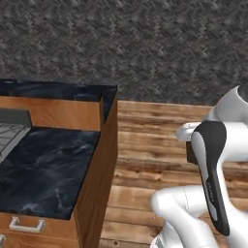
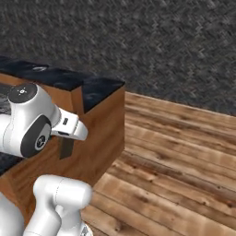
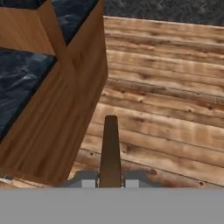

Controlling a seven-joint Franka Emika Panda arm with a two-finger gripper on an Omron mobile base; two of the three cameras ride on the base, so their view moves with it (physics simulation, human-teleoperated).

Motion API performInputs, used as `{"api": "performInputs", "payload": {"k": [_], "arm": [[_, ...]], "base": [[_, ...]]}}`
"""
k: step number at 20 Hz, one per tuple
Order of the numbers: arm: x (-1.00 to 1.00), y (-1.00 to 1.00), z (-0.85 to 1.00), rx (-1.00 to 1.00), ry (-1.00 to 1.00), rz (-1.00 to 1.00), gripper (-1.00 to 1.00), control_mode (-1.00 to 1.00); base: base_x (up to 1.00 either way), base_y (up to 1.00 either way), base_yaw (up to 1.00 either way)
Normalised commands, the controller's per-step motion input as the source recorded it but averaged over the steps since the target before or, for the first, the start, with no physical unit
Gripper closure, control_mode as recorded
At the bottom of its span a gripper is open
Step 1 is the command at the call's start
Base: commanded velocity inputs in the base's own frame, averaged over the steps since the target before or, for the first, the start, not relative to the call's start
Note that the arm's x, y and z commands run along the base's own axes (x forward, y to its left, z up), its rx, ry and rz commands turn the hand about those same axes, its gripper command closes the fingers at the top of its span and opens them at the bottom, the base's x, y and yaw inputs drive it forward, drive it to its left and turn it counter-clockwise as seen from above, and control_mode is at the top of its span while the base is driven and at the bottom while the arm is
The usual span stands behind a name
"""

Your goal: Start the toaster. Once the lever pops up, take the bread to the plate on the dining counter.

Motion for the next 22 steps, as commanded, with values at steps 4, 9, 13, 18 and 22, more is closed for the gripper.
{"api": "performInputs", "payload": {"k": [4, 9, 13, 18, 22], "arm": [[0.0, 0.0, 0.0, 0.0, 0.0, 0.0, 1.0, 1.0], [0.0, 0.0, 0.0, 0.0, 0.0, 0.0, 1.0, 1.0], [0.0, 0.0, 0.0, 0.0, 0.0, 0.0, 1.0, 1.0], [0.0, 0.0, 0.0, 0.0, 0.0, 0.0, 1.0, 1.0], [0.0, 0.0, 0.0, 0.0, 0.0, 0.0, 1.0, 1.0]], "base": [[0.91, -1.0, 0.15], [1.0, -1.0, 0.21], [1.0, -0.98, 0.26], [1.0, -0.77, 0.39], [1.0, -0.57, 0.53]]}}
